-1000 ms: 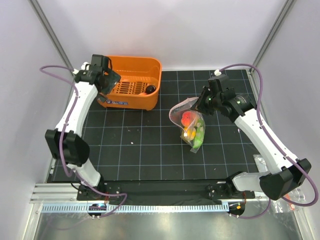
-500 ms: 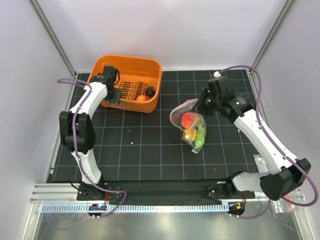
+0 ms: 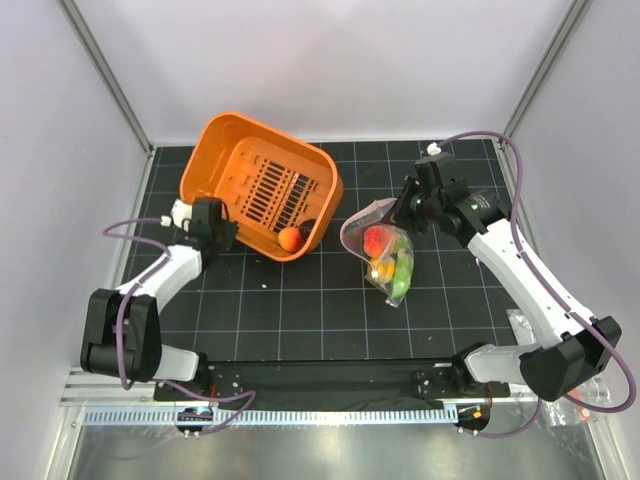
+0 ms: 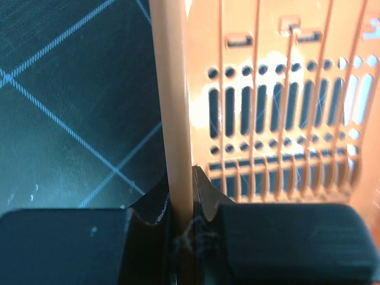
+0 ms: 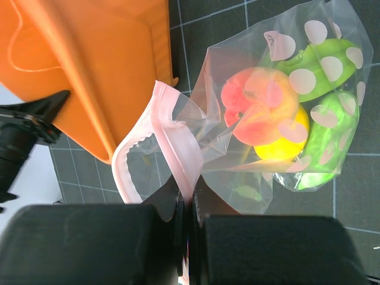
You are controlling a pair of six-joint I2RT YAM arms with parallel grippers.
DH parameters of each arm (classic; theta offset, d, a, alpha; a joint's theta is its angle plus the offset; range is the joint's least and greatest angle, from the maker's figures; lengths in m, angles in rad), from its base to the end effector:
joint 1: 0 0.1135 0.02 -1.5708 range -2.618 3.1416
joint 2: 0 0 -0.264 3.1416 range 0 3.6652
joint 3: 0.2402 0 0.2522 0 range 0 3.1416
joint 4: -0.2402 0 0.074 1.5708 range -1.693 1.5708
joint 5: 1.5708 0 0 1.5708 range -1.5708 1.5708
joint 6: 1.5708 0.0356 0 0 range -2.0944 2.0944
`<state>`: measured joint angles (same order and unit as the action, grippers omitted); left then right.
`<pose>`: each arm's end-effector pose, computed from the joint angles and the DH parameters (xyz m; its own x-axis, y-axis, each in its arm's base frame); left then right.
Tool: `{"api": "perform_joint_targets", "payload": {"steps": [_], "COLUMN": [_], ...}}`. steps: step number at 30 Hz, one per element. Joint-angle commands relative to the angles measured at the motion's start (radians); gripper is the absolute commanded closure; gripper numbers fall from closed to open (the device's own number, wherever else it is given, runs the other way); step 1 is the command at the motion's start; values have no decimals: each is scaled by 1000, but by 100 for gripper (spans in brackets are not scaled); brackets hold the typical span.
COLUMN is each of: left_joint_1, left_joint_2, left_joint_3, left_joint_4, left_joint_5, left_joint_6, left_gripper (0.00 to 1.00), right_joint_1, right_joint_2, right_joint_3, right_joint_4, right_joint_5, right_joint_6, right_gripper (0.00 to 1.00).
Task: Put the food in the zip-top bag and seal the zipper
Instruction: Adjust the bin at the center of the board.
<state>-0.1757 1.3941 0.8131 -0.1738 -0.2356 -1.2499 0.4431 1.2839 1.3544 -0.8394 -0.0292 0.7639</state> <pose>0.2874 -0.0426 0.2147 -0.2152 -0.8990 -0.3815 -0.6393 0.4250 -0.6408 0.2382 0.1142 0.3676 -0.7632 0.4032 -0.5049 0.1114 0.8519 0.5118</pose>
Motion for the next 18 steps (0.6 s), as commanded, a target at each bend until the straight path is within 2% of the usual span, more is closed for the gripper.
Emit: {"api": "perform_joint_targets", "payload": {"steps": [1, 2, 5, 11, 13, 16, 18], "left_joint_1": [-8, -11, -13, -24, -37, -76, -79], "left_joint_2": [-7, 0, 29, 30, -16, -114, -164], "left_joint_3": [-113, -167, -228, -226, -209, -135, -106], "left_joint_4": [367, 460, 555, 563, 522, 320, 191], "left_joint_5": [-38, -33, -31, -53, -92, -275, -358], "left_joint_6": [52, 55, 50, 78, 87, 55, -20], "left_gripper": [99, 99, 99, 100, 100, 99, 100], "right_joint_1": [-3, -1, -1, -1, -1, -1, -1], "right_joint_2": [5, 5, 3, 0, 0, 3, 6], "right_joint_3": [17, 17, 14, 15, 22, 28, 28], "right_joint_4": [42, 43, 39, 34, 28, 25, 25], "right_joint_5": [-9, -11, -6, 0, 3, 6, 8], "right_joint_6": [12, 14, 11, 12, 8, 6, 5], "right_gripper": [99, 99, 99, 99, 99, 99, 99]}}
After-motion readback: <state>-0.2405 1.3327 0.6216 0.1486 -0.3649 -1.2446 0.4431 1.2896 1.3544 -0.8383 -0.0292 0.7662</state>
